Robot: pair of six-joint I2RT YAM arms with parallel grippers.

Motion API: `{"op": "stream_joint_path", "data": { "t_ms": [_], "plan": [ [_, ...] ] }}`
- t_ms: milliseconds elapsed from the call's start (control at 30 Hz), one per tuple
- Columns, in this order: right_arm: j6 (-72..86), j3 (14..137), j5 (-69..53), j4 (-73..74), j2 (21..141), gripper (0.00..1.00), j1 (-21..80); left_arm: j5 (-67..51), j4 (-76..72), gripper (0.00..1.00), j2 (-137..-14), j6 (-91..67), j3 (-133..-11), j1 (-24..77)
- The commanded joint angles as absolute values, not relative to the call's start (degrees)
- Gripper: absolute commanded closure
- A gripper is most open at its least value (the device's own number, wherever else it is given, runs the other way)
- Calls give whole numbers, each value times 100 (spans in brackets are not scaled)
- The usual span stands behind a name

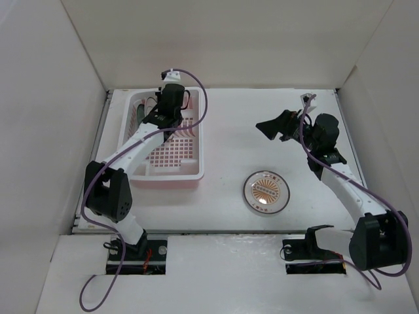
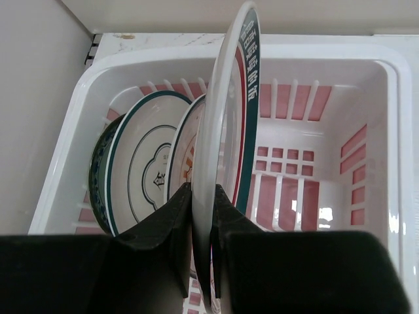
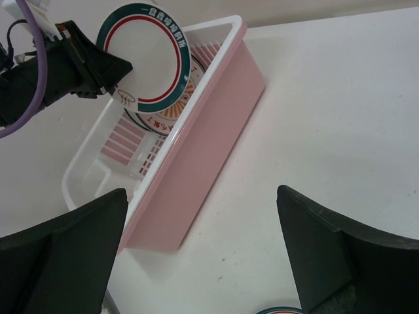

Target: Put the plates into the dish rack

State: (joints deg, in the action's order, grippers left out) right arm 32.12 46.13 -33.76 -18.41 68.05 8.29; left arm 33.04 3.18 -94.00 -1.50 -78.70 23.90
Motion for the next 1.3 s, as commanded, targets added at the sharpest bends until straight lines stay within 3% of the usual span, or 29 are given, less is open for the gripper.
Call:
{"op": "stream_joint_path", "data": {
  "t_ms": [0, 733, 1267],
  "plan": [
    [3103, 4896, -3331, -1978, 6794, 0, 870, 3340, 132, 100, -9360, -281, -8253, 2513],
    [3103, 4896, -3384, -1978, 6794, 0, 870, 3498, 475, 100, -9940, -500, -8367, 2619],
    [3050, 4896, -3436, -1978, 6794, 0, 923, 3674, 527, 100, -9642, -448, -8306, 2619]
  ]
}}
